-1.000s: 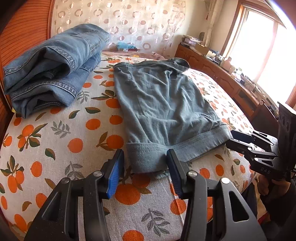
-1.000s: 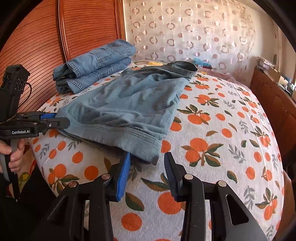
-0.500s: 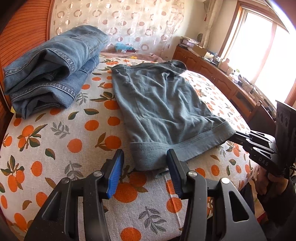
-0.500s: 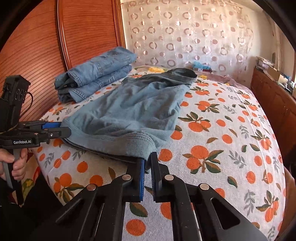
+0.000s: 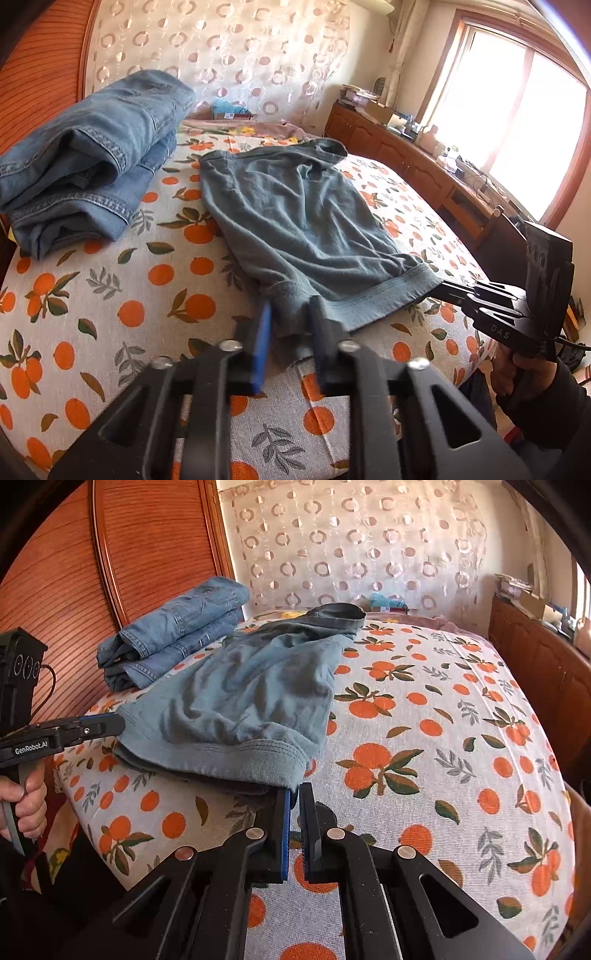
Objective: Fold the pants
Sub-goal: 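Grasp the folded pants hem with the left tool while the right tool grasps its corner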
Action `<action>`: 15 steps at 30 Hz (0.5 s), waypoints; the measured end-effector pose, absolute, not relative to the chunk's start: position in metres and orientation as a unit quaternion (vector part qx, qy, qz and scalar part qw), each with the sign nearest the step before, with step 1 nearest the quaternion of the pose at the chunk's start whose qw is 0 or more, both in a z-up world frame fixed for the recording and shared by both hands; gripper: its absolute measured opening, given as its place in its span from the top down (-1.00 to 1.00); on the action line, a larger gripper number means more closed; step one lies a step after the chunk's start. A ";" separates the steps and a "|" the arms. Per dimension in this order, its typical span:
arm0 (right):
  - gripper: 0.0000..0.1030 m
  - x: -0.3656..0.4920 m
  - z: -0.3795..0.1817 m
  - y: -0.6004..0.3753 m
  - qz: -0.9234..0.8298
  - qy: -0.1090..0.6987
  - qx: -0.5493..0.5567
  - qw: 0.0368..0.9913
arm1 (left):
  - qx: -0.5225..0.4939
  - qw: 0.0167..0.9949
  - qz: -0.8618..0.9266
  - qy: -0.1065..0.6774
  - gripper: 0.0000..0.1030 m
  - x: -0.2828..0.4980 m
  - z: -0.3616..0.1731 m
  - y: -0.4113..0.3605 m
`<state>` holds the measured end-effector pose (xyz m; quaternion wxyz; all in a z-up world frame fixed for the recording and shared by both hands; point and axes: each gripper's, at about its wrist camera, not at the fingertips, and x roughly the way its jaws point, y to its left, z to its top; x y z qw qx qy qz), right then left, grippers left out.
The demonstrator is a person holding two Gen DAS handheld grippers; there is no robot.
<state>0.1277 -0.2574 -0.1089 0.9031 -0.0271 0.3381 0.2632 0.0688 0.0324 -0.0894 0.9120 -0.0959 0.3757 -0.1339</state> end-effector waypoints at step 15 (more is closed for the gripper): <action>0.91 0.114 -0.115 -0.266 0.262 0.333 -0.027 0.905 | -0.081 0.897 -0.111 0.419 0.71 0.066 -0.106 0.027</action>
